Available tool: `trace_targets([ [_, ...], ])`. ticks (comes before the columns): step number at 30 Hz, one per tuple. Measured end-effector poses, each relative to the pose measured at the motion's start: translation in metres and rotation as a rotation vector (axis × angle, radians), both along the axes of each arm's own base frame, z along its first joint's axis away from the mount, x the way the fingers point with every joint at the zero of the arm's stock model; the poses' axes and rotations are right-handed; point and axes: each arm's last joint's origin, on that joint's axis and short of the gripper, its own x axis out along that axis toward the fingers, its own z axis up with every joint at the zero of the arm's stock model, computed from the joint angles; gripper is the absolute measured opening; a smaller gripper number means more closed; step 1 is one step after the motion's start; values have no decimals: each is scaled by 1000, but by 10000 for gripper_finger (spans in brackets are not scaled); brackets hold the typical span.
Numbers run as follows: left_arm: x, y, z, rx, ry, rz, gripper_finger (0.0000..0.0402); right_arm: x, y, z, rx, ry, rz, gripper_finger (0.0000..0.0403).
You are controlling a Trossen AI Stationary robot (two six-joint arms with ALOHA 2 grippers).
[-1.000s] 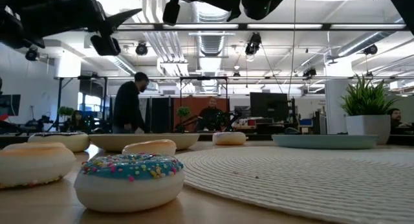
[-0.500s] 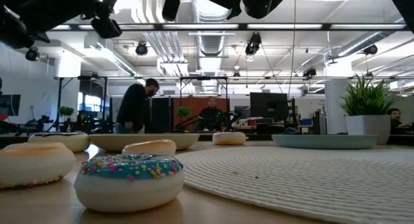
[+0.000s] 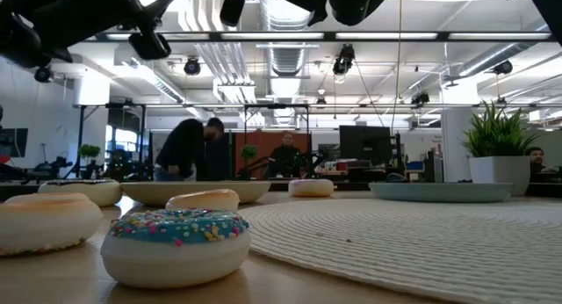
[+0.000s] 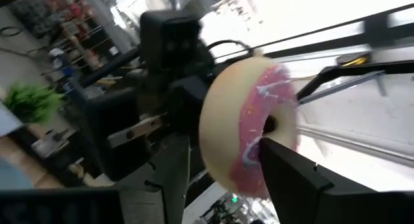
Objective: Pick & Place donuts
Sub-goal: Put the large pink donut on the brown plate
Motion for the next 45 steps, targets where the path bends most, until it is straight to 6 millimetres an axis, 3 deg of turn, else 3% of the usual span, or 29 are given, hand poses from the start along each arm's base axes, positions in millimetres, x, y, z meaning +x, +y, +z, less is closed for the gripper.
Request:
trace_targets([
  [5,0,-1,13,59,-51,-20,161,0,1,-3,-6,6,3,13],
  [15,11,-1,5,65,12,-50,151,-1,-3,-7,-7,25,-7,13],
  [19,12,0,3,71,24,-48,112,0,-4,-11,-1,63,-8,33],
  [25,10,0,0,87,45,-45,19,-2,-4,-11,-1,144,8,110],
  [27,11,2,-3,80,85,-37,9,-5,-5,-11,-24,191,15,138],
  [32,12,7,-15,39,250,-10,7,-27,-13,-7,-115,458,-54,195],
  [39,8,16,-54,-92,677,132,6,-88,-20,2,-304,926,-302,231],
  [45,2,19,-95,-115,1082,211,5,-106,-20,8,-354,1013,-382,235],
])
